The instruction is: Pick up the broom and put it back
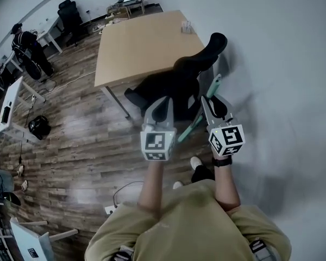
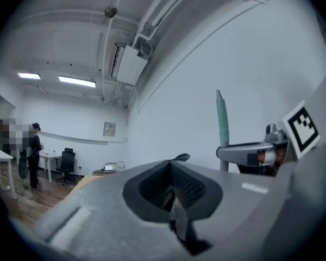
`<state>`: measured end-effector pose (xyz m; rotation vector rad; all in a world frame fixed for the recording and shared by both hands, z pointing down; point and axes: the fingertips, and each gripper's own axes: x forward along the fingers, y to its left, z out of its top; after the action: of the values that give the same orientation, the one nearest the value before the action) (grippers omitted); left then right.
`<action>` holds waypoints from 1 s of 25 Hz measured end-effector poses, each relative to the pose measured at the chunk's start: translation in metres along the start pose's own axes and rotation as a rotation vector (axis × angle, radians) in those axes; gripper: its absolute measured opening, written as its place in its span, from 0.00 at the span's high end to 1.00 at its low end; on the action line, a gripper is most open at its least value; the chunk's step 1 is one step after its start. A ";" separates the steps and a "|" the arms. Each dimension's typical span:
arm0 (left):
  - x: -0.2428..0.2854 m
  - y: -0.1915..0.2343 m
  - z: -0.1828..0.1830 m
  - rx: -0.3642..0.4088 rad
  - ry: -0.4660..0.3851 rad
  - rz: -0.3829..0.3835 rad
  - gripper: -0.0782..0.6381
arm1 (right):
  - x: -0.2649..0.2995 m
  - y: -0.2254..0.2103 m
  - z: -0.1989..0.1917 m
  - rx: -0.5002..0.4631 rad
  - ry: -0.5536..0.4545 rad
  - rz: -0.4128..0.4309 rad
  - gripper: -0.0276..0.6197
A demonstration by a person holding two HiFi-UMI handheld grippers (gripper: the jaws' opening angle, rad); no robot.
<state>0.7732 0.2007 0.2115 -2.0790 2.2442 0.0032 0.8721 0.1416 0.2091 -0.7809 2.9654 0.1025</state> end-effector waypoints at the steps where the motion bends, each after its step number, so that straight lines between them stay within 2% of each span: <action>1: -0.010 0.006 0.003 -0.002 0.000 0.026 0.89 | -0.001 0.008 0.005 0.002 -0.002 0.012 0.82; 5: -0.057 0.039 0.007 -0.070 0.001 0.102 0.89 | -0.001 0.052 0.024 0.033 -0.028 0.088 0.82; 11: -0.121 0.111 0.013 -0.081 -0.022 0.323 0.89 | 0.045 0.140 0.028 0.105 -0.044 0.362 0.83; 15: -0.164 0.167 0.006 -0.077 -0.006 0.542 0.89 | 0.094 0.209 0.019 0.164 -0.031 0.596 0.83; 19: -0.205 0.197 0.002 -0.092 0.015 0.743 0.89 | 0.124 0.264 0.021 0.235 -0.026 0.821 0.83; 22: -0.239 0.208 0.002 -0.104 0.019 0.865 0.89 | 0.132 0.305 0.020 0.224 -0.026 0.946 0.83; 25: -0.287 0.207 -0.001 -0.103 0.028 1.000 0.89 | 0.128 0.347 0.016 0.163 -0.037 1.042 0.84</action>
<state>0.5881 0.5026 0.2186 -0.7754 3.0567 0.1499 0.5908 0.3818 0.1975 0.8034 2.9290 -0.0717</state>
